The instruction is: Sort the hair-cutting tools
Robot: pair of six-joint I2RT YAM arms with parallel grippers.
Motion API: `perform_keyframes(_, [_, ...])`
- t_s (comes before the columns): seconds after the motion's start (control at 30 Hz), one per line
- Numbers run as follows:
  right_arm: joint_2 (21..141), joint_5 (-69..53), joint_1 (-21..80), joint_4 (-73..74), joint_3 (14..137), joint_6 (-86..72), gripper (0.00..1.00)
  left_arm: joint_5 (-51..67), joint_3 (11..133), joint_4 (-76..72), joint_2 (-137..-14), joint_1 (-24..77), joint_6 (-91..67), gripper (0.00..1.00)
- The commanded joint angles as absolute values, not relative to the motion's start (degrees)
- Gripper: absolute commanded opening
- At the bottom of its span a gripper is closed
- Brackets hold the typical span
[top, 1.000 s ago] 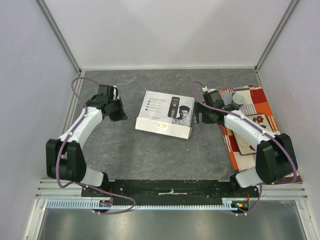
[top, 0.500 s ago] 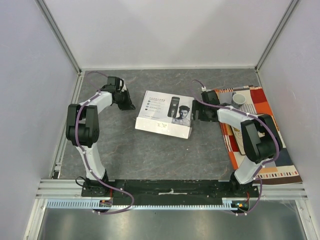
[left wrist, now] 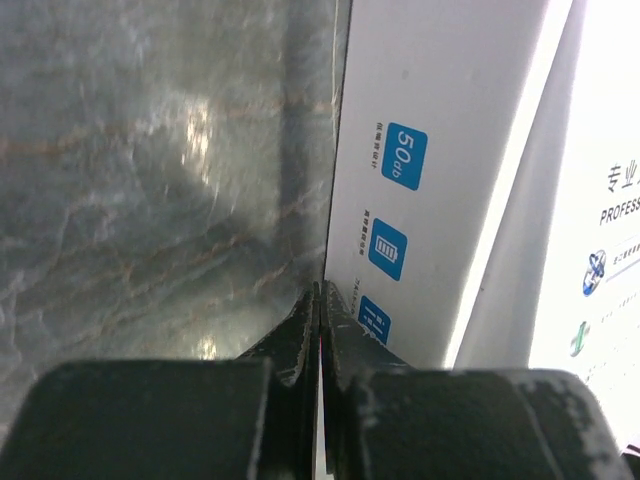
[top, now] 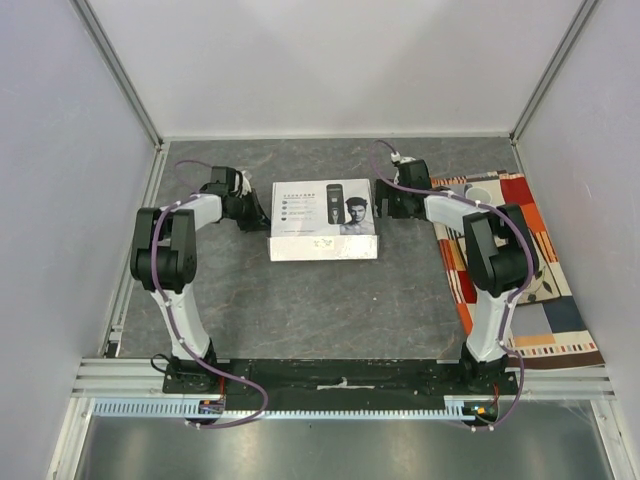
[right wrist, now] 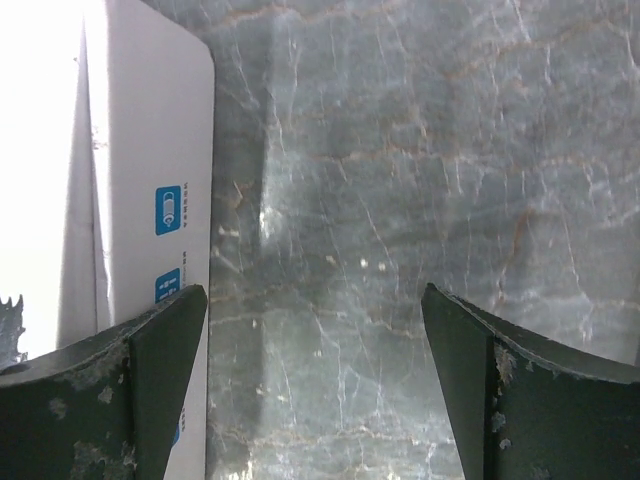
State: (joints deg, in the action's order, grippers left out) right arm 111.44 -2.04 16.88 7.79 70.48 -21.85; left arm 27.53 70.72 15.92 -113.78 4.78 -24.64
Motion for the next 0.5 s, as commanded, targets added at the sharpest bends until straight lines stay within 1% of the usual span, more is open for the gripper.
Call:
perform_keyframes(0.0, [113.21, -8.27, 18.55, 7.2, 76.02, -20.66, 0.98, 33.05, 67.59, 14.23, -107.85, 6.68, -28.65, 0.02])
perform_keyframes(0.23, [108.02, -0.35, 18.54, 10.71, 72.95, -19.95, 0.98, 26.2, 72.07, 22.3, -105.21, 6.5, -26.37, 0.02])
perform_keyframes(0.3, [106.36, -0.35, 18.54, 10.9, 71.55, -20.39, 0.98, 24.09, 72.07, 23.55, -103.9, 6.5, -25.49, 0.02])
perform_keyframes(0.47, [100.56, 4.39, 18.72, 11.07, 68.47, -19.52, 0.98, 18.91, 70.84, 27.24, -99.41, 6.5, -23.12, 0.02])
